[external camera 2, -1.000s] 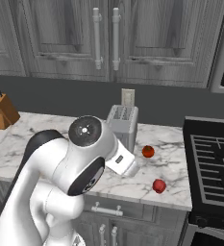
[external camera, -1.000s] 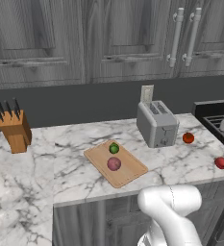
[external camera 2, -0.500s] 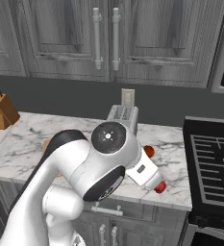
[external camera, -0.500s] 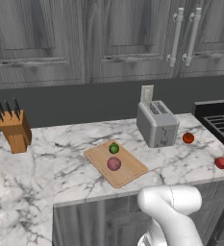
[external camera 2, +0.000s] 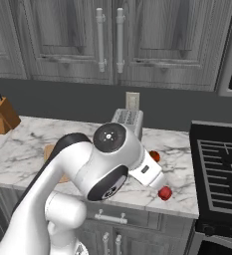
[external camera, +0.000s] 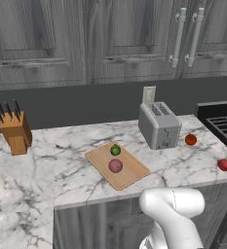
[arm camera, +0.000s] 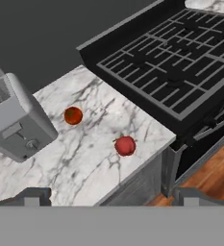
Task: Place the avocado, onion, tomato, and bell pepper on the cutting board.
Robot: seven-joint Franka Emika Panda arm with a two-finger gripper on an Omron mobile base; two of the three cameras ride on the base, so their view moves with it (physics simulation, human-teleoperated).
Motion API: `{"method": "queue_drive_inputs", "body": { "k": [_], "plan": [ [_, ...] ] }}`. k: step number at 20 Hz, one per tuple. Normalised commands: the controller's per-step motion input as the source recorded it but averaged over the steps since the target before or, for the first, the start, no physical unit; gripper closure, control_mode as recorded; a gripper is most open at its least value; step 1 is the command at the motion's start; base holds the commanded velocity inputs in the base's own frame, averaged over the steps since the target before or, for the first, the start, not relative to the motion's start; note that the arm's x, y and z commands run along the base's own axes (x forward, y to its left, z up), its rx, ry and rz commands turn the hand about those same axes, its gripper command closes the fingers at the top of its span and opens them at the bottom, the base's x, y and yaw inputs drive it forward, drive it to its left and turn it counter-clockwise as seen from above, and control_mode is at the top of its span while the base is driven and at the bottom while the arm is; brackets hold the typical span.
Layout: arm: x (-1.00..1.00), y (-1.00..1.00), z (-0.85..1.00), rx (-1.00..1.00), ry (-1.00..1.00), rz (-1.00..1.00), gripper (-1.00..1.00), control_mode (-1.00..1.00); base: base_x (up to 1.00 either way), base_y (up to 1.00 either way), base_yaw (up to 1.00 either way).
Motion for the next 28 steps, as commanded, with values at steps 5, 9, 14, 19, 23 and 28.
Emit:
{"method": "queue_drive_inputs", "body": {
  "k": [5,9,14,19,23,28],
  "plan": [
    [0.17,0.00,0.00,-0.11,0.00,0.00,-1.00,-1.00,0.00,0.00,0.00],
    [0.00,0.00,0.00,-0.12,0.00,0.01,-1.00,-1.00,0.00,0.00,0.00],
    [-0.01,0.00,0.00,-0.05,0.01,0.12,-1.00,-1.00,0.00,0.00,0.00],
    [-0.07,-0.01,0.00,-0.01,0.02,0.14,-1.00,-1.00,0.00,0.00,0.00],
    [-0.06,-0.03,0.00,-0.03,0.05,-0.01,-1.00,-1.00,0.00,0.00,0.00],
    [0.00,-0.03,0.00,-0.05,0.22,-0.04,-1.00,-1.00,0.00,0.00,0.00]
  ]
}}
